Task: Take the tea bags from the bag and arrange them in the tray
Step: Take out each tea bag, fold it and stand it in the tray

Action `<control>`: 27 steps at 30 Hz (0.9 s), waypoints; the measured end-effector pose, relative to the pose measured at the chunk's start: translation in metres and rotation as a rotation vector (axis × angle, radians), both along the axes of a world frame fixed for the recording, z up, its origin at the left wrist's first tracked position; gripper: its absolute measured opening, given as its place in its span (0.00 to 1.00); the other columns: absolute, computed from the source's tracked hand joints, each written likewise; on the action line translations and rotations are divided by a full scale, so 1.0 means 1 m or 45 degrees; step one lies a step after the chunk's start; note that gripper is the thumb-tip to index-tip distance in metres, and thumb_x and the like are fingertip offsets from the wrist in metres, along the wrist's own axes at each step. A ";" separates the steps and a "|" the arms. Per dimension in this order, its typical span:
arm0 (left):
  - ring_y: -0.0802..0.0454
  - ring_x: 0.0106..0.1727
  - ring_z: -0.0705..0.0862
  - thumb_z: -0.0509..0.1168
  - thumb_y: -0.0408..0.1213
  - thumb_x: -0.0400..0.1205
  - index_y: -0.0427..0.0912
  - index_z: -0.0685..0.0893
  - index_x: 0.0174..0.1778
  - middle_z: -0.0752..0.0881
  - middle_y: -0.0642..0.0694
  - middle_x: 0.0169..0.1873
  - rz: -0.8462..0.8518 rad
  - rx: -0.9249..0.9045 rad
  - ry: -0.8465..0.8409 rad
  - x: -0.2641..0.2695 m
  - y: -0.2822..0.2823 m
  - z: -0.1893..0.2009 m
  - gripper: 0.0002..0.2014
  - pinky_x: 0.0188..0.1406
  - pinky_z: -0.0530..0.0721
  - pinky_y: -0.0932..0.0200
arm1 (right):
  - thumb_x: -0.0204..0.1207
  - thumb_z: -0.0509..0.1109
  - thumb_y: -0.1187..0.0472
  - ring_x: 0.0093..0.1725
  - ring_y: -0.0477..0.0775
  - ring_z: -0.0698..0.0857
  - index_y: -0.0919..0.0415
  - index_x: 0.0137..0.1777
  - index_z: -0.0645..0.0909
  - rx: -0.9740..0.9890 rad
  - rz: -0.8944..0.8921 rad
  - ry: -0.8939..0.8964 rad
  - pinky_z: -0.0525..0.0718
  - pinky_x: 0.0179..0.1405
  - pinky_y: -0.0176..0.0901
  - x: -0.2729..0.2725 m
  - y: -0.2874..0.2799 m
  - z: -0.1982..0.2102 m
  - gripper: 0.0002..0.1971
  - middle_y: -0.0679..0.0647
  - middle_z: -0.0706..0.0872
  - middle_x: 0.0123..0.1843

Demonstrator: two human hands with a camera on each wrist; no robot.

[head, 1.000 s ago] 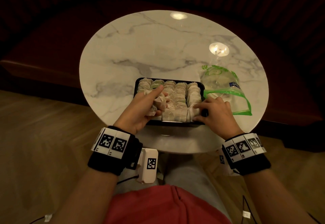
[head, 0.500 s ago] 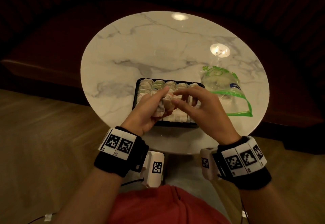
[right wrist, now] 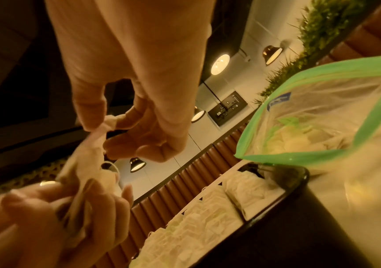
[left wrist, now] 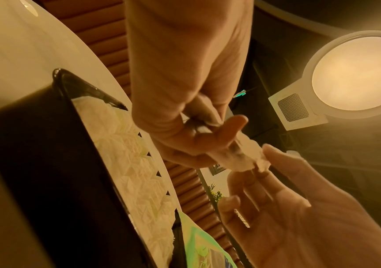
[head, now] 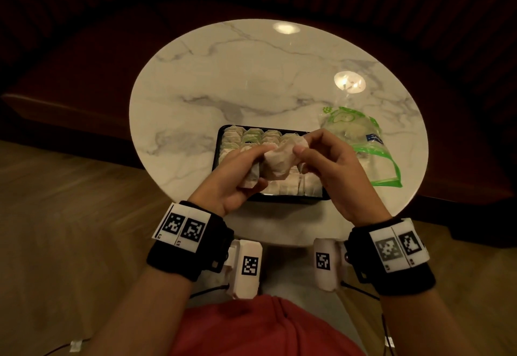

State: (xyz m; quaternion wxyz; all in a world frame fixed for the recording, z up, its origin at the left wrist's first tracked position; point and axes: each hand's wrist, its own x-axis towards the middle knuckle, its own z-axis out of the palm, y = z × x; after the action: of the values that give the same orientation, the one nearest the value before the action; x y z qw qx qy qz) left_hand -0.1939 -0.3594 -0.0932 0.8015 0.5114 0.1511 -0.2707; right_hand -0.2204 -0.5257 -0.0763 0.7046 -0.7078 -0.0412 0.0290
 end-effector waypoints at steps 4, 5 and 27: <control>0.62 0.25 0.81 0.67 0.36 0.83 0.39 0.83 0.55 0.83 0.46 0.38 0.034 -0.016 -0.002 0.000 0.002 0.000 0.07 0.14 0.71 0.70 | 0.77 0.69 0.64 0.38 0.49 0.87 0.63 0.50 0.77 0.221 -0.036 0.097 0.84 0.36 0.38 0.002 -0.001 -0.001 0.05 0.52 0.88 0.40; 0.62 0.24 0.80 0.67 0.36 0.83 0.39 0.83 0.50 0.82 0.46 0.36 0.035 -0.027 -0.017 0.001 0.002 0.000 0.04 0.14 0.70 0.70 | 0.77 0.69 0.64 0.38 0.50 0.87 0.63 0.51 0.77 0.248 -0.040 0.102 0.85 0.35 0.39 0.002 -0.001 -0.001 0.06 0.53 0.88 0.41; 0.61 0.20 0.76 0.72 0.38 0.80 0.49 0.89 0.44 0.80 0.51 0.18 -0.110 0.277 -0.498 -0.011 -0.010 -0.001 0.02 0.22 0.74 0.66 | 0.78 0.70 0.72 0.50 0.50 0.90 0.60 0.59 0.82 -0.157 -0.149 -0.134 0.88 0.48 0.42 -0.007 -0.009 0.000 0.12 0.50 0.89 0.51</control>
State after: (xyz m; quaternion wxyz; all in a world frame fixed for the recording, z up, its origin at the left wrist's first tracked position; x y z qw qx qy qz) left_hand -0.2048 -0.3696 -0.0939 0.7433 0.6436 -0.0009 -0.1824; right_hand -0.2277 -0.5343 -0.0761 0.6569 -0.7517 -0.0348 -0.0469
